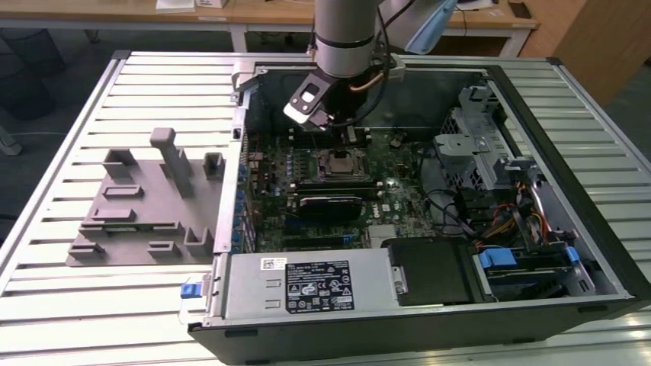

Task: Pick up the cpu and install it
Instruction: 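Close the cpu cover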

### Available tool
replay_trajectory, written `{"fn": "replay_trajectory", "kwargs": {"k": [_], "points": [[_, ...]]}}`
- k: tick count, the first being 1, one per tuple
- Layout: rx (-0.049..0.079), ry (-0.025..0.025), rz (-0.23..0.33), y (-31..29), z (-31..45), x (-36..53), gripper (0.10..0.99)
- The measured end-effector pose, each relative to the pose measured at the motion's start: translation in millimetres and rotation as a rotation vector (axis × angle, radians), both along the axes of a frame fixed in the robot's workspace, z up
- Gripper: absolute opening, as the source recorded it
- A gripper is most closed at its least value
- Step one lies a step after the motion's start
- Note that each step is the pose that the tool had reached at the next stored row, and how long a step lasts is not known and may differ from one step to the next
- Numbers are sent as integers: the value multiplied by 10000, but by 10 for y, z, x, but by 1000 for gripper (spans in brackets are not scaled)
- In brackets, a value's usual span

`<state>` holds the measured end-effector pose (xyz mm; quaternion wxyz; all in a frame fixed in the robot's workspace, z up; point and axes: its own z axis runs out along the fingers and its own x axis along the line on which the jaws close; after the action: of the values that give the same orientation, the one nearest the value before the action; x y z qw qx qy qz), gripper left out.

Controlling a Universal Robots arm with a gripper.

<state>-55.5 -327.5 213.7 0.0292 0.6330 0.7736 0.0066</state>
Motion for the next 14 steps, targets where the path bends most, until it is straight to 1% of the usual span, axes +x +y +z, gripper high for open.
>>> {"fn": "replay_trajectory", "kwargs": {"k": [14], "points": [[-131,1,2549,0,-5,0,106]]}}
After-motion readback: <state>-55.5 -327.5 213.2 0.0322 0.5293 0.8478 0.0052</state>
